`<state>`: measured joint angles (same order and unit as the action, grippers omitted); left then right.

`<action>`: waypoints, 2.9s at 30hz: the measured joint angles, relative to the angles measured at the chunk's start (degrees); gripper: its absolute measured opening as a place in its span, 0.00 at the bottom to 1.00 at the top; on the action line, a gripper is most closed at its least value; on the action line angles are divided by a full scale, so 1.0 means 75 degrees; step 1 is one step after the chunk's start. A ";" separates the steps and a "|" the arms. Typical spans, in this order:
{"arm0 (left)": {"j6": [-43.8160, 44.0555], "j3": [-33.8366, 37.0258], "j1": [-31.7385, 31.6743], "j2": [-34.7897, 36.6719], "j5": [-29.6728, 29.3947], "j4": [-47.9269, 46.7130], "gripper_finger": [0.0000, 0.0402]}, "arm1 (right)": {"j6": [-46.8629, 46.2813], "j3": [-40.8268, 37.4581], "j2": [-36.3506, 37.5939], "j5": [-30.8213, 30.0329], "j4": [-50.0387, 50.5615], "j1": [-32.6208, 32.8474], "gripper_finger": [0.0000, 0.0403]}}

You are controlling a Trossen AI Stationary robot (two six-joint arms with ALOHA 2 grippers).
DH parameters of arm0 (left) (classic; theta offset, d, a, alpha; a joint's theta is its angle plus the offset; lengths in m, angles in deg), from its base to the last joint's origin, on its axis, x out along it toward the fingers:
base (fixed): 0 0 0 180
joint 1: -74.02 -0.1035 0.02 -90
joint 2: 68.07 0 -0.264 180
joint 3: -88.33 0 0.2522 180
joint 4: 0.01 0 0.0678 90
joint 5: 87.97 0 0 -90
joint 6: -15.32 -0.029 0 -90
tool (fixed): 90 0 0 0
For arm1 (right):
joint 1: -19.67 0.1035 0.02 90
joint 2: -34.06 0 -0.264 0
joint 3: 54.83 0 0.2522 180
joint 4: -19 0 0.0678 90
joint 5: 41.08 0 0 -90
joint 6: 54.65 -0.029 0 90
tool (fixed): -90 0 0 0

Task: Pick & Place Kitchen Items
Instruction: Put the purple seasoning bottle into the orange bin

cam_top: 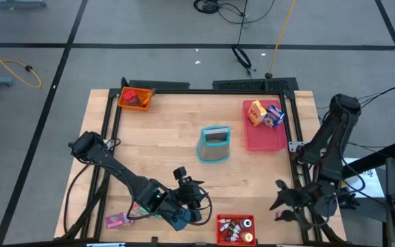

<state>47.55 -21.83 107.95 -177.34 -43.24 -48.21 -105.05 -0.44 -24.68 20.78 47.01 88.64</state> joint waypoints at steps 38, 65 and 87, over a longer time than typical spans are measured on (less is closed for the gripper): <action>0.0007 0.0003 -0.0012 -0.0003 0.0035 0.0072 0.46 | -0.2396 0.4862 -0.2788 0.3160 0.2947 0.0119 0.02; -0.0024 0.0003 -0.0025 -0.0003 0.0051 0.0169 0.46 | -0.4933 0.0843 -0.1781 0.4580 -0.1676 -0.0495 0.33; -0.0058 0.0006 -0.0129 -0.0006 0.0055 0.0294 0.46 | -0.5385 -0.0131 -0.1634 0.4424 -0.3530 -0.0449 0.30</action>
<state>47.12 -21.78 106.98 -177.39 -42.83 -46.00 -145.44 -1.43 -36.94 53.96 20.54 85.27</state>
